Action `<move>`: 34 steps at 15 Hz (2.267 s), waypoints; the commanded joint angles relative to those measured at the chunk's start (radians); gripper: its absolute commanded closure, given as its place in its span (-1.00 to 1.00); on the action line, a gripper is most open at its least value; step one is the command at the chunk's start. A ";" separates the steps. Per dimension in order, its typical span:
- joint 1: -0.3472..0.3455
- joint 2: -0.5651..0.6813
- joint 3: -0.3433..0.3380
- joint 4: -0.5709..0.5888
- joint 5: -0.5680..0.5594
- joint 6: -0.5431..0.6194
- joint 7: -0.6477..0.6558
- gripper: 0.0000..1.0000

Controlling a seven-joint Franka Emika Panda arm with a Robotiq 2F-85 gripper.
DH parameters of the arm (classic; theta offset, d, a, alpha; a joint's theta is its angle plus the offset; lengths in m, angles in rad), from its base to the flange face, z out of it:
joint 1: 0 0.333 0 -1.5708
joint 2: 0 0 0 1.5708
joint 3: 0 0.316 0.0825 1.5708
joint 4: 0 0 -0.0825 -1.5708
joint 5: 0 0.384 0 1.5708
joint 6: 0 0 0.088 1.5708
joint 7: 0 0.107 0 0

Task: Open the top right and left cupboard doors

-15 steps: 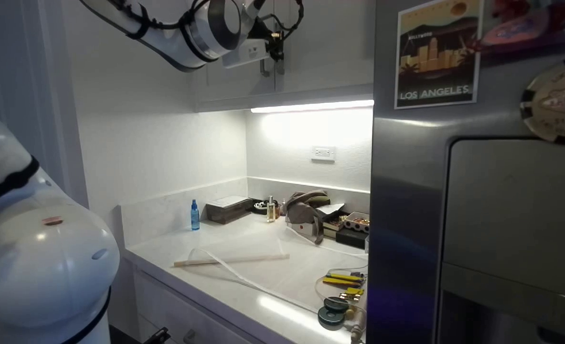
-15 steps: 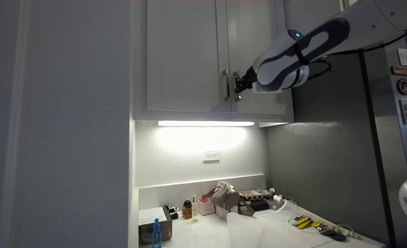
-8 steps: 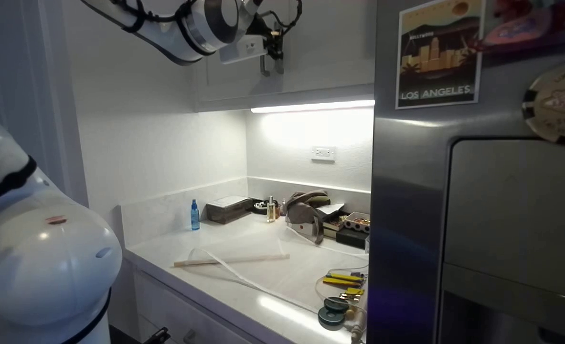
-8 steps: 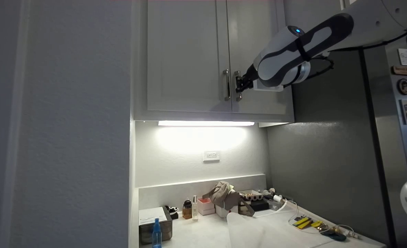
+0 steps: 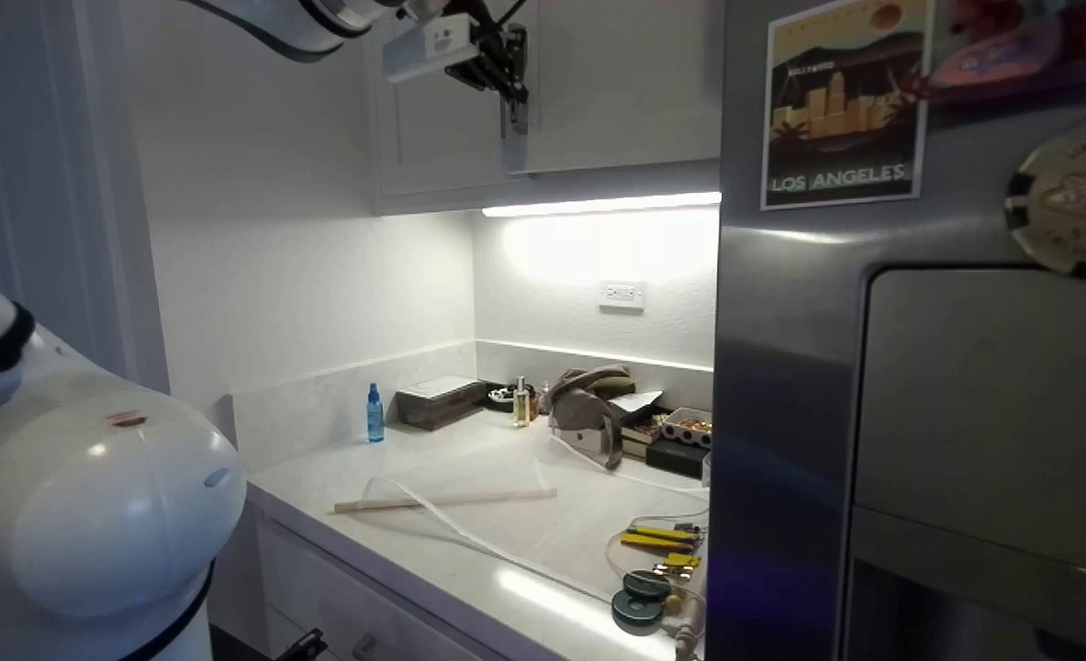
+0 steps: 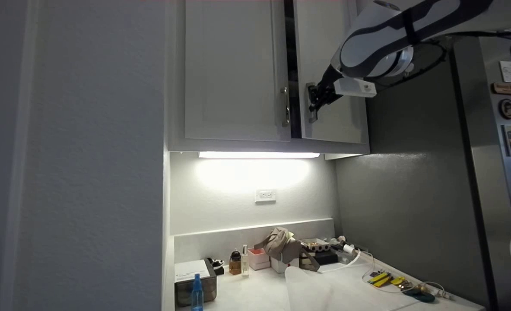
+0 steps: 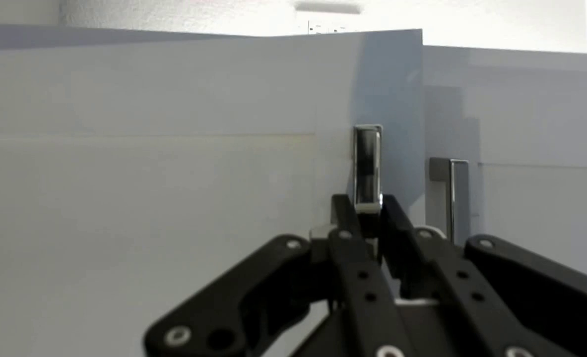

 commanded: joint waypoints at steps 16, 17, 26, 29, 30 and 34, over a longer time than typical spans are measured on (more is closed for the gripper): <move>0.046 -0.351 -0.285 0.116 -0.051 -0.789 -0.326 0.16; 0.044 -0.367 -0.310 0.118 -0.066 -0.812 -0.354 0.14; 0.063 -0.273 -0.419 0.261 -0.176 -1.079 -0.507 -1.00; 0.088 -0.197 -0.422 0.353 -0.190 -1.238 -0.568 -1.00; 0.096 -0.176 -0.424 0.377 -0.199 -1.288 -0.591 -1.00; 0.146 -0.062 -0.400 0.484 -0.193 -1.477 -0.639 -1.00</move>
